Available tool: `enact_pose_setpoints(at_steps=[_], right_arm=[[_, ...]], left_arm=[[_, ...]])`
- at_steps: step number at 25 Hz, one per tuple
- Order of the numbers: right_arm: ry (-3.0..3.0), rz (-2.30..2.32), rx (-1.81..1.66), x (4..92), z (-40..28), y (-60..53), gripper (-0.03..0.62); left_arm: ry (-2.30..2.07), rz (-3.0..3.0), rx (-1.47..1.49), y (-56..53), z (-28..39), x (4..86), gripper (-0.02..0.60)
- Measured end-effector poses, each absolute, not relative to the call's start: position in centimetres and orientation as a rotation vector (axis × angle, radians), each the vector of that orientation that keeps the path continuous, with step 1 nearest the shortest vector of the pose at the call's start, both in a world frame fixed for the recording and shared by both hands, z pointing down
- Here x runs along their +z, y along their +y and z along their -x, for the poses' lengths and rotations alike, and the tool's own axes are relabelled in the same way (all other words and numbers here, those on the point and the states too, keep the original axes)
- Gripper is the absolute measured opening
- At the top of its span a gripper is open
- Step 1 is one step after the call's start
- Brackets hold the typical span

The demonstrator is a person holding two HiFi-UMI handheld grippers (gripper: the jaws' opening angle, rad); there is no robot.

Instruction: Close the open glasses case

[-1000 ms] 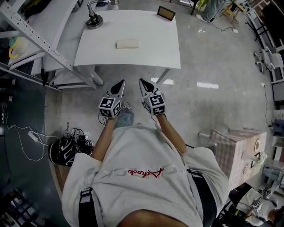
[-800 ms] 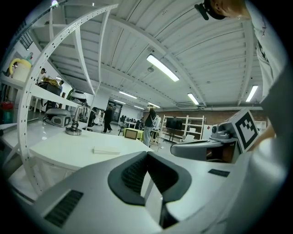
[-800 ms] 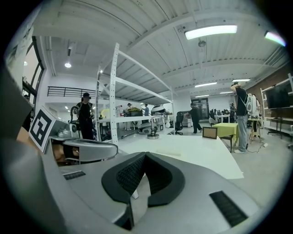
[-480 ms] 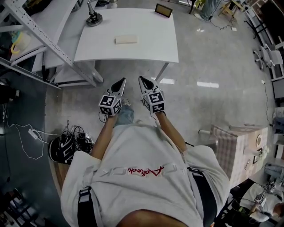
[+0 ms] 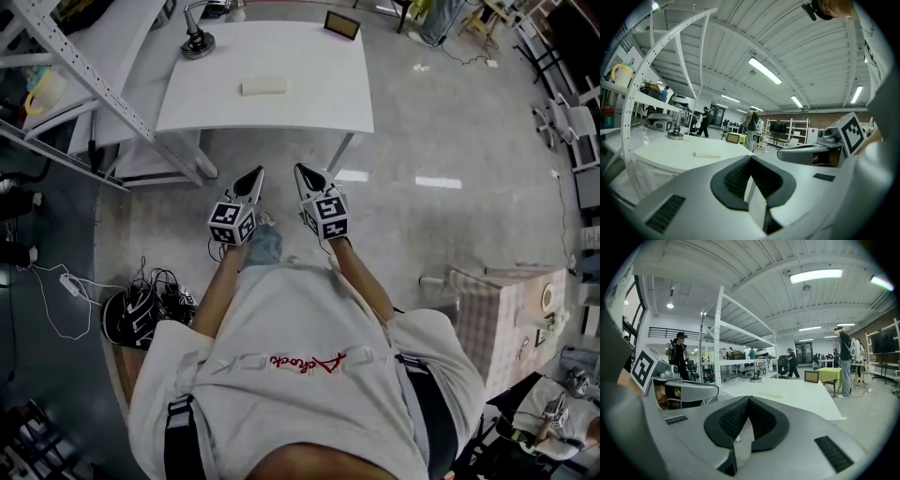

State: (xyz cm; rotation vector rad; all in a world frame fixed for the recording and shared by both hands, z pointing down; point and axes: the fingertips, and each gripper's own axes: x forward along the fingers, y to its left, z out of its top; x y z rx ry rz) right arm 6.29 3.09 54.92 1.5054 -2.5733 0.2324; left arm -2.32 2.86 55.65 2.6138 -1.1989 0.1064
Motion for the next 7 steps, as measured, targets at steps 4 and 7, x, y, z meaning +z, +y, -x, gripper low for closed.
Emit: enact_pose_setpoints(at_steps=[4, 7], right_arm=[[-2.562, -1.499, 0.237, 55.42, -6.43, 3.37, 0.018], [-2.554, -1.495, 0.249, 55.82, -6.52, 3.82, 0.018]], left_arm=[[-1.193, -2.611, 0.108, 3.14, 2.12, 55.75, 0.025], [-1.192, -2.597, 0.096, 3.46, 2.06, 55.93, 0.025]])
